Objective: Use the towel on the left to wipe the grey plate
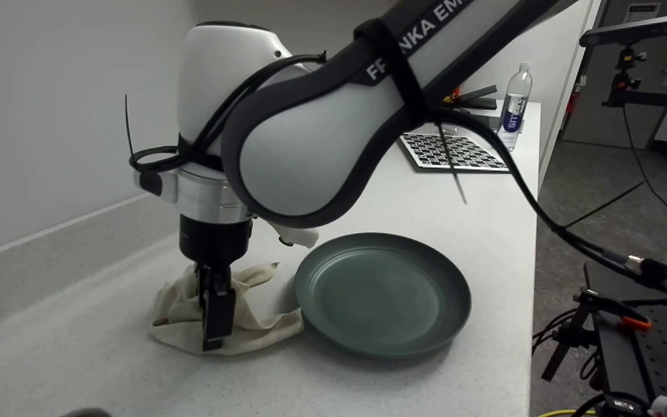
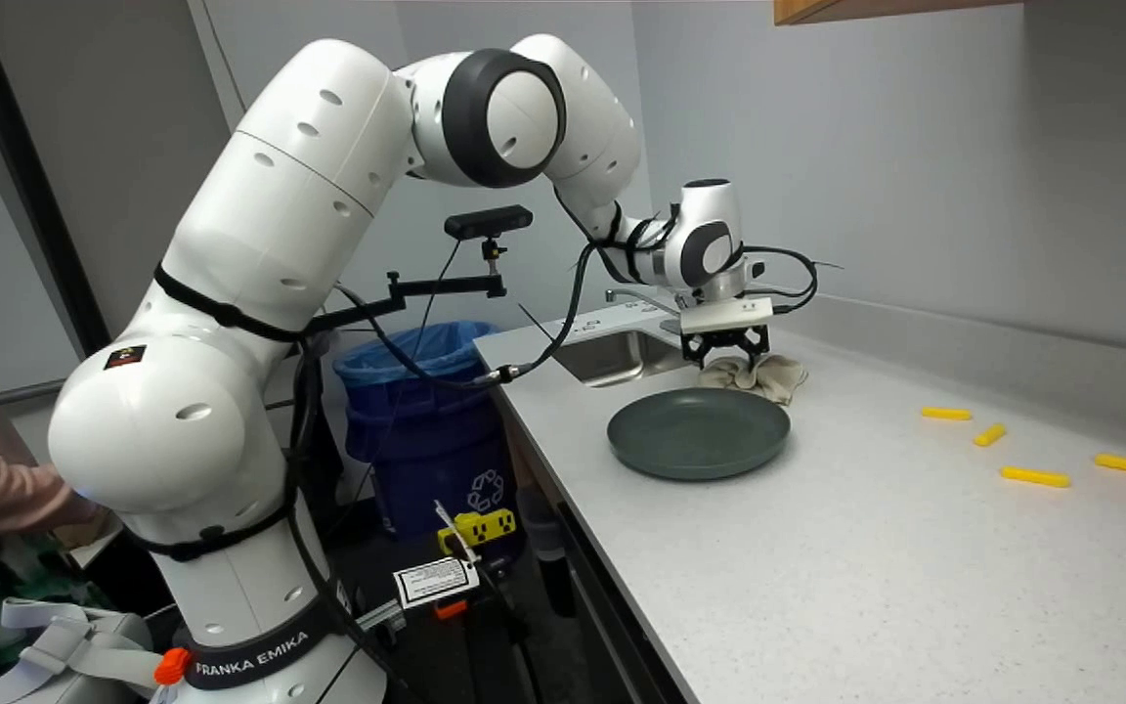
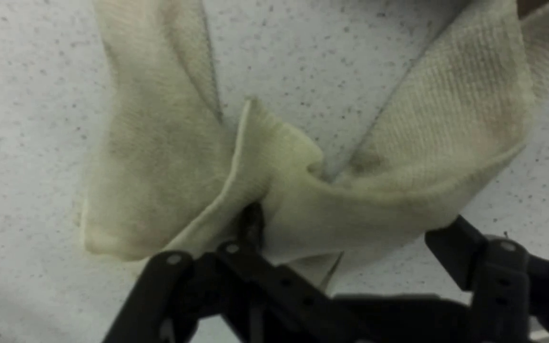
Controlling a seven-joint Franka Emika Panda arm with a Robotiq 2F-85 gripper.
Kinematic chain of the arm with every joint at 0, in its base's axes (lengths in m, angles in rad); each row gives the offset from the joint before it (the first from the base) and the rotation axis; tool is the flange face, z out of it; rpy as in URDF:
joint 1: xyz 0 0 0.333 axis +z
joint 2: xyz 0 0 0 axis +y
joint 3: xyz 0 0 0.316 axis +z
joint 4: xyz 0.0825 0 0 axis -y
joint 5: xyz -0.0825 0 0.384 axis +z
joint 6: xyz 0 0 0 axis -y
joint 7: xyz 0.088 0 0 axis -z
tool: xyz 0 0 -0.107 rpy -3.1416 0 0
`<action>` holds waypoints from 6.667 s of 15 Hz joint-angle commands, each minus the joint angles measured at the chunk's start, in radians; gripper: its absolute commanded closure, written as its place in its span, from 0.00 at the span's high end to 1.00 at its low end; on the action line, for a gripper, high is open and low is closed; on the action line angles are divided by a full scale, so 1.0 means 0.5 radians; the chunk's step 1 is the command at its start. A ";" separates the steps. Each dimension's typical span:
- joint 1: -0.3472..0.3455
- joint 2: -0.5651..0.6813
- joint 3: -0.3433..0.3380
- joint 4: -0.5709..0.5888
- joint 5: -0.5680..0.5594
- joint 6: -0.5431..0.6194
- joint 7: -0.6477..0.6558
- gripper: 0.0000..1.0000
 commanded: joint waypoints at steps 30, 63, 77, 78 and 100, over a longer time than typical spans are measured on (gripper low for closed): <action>-0.102 -1.446 -0.022 -0.989 0.170 0.157 0.427 0.01; -0.097 -1.883 -0.081 -1.528 0.107 -0.116 1.304 0.01; -0.079 -1.854 -0.080 -1.489 0.122 -0.403 1.531 0.05; -0.079 -1.854 -0.078 -1.484 0.122 -0.415 1.545 0.05; -0.036 -1.034 -0.161 -0.691 -0.070 -0.557 1.808 0.01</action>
